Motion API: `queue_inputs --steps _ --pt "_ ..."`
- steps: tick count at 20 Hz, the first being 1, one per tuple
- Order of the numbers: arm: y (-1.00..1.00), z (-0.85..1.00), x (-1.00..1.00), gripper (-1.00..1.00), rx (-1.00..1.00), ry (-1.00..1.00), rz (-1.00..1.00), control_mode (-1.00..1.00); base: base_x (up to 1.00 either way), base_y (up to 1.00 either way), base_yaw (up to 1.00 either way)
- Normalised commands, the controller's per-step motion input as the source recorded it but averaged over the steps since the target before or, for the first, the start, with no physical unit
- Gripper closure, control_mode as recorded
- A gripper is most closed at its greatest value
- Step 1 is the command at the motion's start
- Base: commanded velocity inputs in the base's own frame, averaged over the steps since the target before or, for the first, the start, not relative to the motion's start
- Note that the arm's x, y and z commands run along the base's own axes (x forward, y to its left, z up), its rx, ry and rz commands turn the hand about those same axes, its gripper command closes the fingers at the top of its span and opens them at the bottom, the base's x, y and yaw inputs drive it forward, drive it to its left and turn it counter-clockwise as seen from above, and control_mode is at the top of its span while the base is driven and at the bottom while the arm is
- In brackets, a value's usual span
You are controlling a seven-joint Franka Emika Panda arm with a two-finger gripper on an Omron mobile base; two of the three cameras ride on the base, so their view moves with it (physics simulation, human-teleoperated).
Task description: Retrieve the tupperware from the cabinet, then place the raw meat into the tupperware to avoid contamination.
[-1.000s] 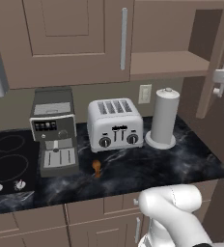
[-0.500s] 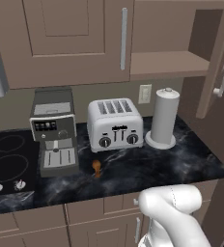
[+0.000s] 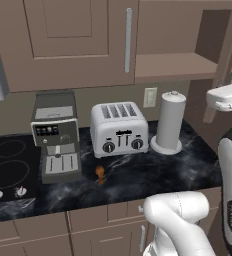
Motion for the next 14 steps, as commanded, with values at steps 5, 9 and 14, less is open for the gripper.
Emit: queue_inputs --steps 5,9,14 --pt "0.64 0.0 -0.04 -1.0 -0.19 0.07 0.0 -1.0 0.0 0.0 0.0" --pt "0.61 0.0 -0.01 -1.0 -0.2 0.12 0.0 -1.0 0.0 0.0 0.0" --pt "0.51 0.0 0.0 -1.0 -0.21 0.18 0.0 -1.0 0.0 0.0 0.0"
